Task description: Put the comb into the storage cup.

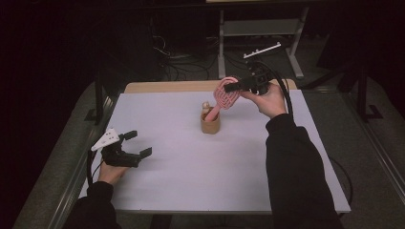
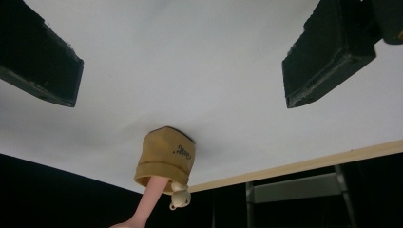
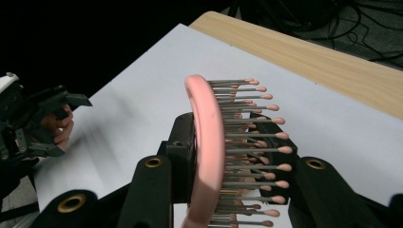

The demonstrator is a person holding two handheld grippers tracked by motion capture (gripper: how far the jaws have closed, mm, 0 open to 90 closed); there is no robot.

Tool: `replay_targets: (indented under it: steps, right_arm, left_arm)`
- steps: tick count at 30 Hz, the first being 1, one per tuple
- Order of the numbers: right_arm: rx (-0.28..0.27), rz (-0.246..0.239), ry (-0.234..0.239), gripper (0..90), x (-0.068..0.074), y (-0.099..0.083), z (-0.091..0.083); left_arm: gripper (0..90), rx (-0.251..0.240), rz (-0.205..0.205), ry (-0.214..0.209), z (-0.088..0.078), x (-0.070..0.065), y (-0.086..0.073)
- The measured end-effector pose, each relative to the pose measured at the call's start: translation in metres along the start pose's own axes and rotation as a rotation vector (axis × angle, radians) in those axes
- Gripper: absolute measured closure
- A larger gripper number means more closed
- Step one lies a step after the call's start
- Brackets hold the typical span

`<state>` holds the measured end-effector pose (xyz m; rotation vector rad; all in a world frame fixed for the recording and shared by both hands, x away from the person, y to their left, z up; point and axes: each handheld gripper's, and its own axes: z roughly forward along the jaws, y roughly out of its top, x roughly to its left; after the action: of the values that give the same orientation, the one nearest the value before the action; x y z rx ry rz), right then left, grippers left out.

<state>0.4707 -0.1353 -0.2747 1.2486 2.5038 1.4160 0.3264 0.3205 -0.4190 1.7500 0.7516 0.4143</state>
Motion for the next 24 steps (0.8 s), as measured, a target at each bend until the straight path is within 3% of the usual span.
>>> replay_targets:
  steps: [15, 24]
  right_arm:
    - [0.01, 0.054, 0.009, 62.2, -0.006, -0.01, 0.018]
    - [-0.019, 0.19, 0.032, 61.2, -0.023, -0.016, 0.016]
  left_arm:
    - [0.0, 0.021, -0.007, 0.019, -0.006, 0.001, -0.006]
    - [0.0, 0.023, -0.011, 0.024, -0.005, 0.001, -0.009]
